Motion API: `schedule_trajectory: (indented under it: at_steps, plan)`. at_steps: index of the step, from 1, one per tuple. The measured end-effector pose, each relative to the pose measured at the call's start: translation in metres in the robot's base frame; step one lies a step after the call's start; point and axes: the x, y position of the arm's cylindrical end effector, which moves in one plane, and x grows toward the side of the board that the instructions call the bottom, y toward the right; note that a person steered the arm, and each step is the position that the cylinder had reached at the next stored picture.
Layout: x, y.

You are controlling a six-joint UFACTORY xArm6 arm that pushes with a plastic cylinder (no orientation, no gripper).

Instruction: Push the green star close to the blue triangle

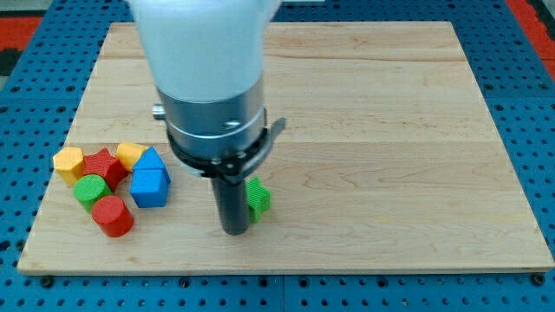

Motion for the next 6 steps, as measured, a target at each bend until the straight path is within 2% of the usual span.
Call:
schedule_trajectory:
  at_steps: [1,2,3,6]
  plan:
    - [0.007,0.065]
    - [-0.006,0.061]
    - [-0.028,0.004]
    - [-0.080,-0.010]
